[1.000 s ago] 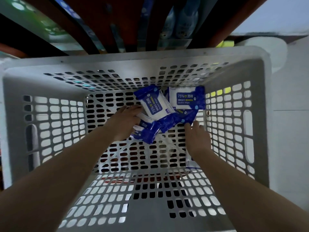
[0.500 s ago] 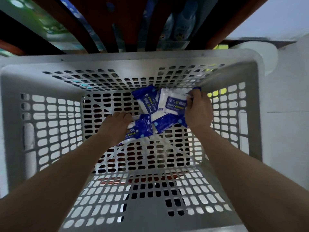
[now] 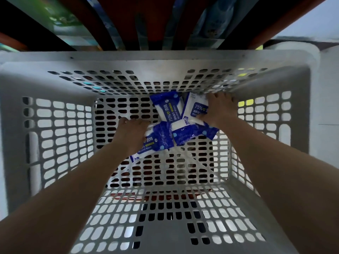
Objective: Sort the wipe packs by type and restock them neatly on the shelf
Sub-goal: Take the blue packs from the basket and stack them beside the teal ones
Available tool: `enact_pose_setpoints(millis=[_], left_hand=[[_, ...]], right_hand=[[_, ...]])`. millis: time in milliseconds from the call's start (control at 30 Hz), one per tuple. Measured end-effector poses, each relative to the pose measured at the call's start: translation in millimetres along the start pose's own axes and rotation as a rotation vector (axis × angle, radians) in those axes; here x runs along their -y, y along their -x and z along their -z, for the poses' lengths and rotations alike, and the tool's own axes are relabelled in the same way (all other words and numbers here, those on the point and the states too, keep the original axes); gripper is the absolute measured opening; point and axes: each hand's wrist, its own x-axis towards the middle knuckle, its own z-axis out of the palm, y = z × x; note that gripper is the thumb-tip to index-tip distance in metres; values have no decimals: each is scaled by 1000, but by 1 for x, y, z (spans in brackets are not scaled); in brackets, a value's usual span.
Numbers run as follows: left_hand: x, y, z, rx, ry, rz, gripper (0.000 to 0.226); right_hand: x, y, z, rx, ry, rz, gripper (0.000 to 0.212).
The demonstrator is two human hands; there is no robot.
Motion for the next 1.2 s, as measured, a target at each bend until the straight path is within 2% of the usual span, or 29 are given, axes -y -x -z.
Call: enact_pose_setpoints(millis=[100,167,267,400,533,633,767,867,933,1033,1200], left_hand=[[-1,-1,0,21,70,25,48],[0,2,-1,64,181,46,40],[-1,16,0,156,418,117,40],[-6,45,0,164,702,235,38],[-19,88,12,107,1044,380,43],[-33,125,30,-48,1258,438,38],[-46,178,49,-329,1463,493,24],[-49,223,67,-548,1550,565,12],[-45,253,80,-692,1528,679,6],[-29,301,90,-891,1567,803,21],[7,386,92,-1115,1671,867,18]], right_hand=[[3,11,0,68,-7,-71,90],[3,23,-10,56,-154,-97,82],[6,48,-18,17,-403,-109,62],[18,86,-17,-19,-732,-155,54],[36,125,-1,-11,-996,-34,46],[49,156,24,-1,-1100,87,33],[72,193,58,41,-1135,259,34],[98,234,93,129,-1092,432,66],[119,258,111,135,-1064,542,75],[155,288,131,59,-1052,636,62],[224,351,155,48,-1034,797,48]])
